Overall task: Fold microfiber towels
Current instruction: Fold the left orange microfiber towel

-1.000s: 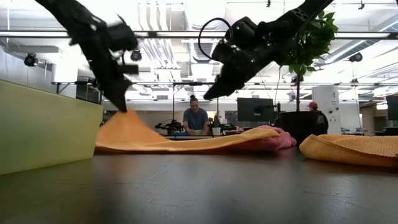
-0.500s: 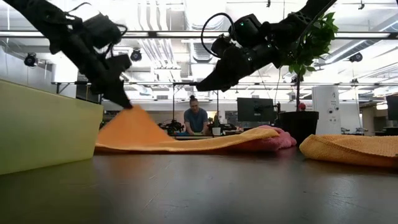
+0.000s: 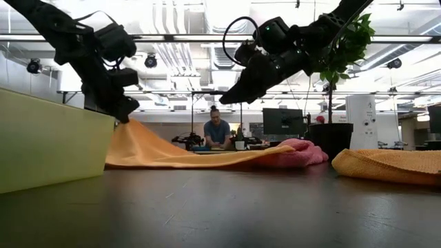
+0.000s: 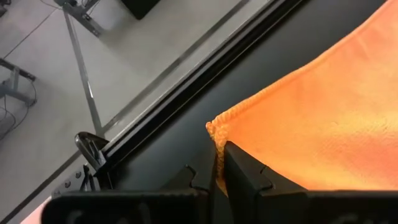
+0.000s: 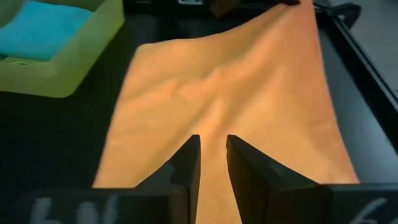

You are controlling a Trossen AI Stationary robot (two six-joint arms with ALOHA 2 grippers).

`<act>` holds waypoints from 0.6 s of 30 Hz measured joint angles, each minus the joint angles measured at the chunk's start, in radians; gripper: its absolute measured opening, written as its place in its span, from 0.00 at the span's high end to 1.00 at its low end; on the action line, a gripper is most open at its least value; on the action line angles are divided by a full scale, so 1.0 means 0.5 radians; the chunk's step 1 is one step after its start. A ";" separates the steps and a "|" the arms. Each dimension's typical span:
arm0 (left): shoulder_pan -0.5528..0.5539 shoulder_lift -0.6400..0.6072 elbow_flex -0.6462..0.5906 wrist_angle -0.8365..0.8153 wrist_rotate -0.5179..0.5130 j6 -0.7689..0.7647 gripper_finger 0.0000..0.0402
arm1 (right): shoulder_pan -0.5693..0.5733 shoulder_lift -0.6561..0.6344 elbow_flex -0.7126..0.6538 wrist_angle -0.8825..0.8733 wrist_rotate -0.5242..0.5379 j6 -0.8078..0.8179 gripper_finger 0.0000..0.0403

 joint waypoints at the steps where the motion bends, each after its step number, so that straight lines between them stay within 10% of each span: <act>1: 0.001 0.015 0.000 -0.001 -0.001 -0.002 0.97 | 0.000 0.000 0.000 -0.003 0.024 0.000 0.82; 8: 0.007 0.116 -0.001 -0.025 0.040 -0.001 0.94 | 0.000 0.000 0.000 -0.025 0.099 0.001 0.83; 18: 0.027 0.160 0.035 -0.022 0.003 0.001 0.65 | 0.000 0.000 0.000 -0.016 0.101 -0.015 0.82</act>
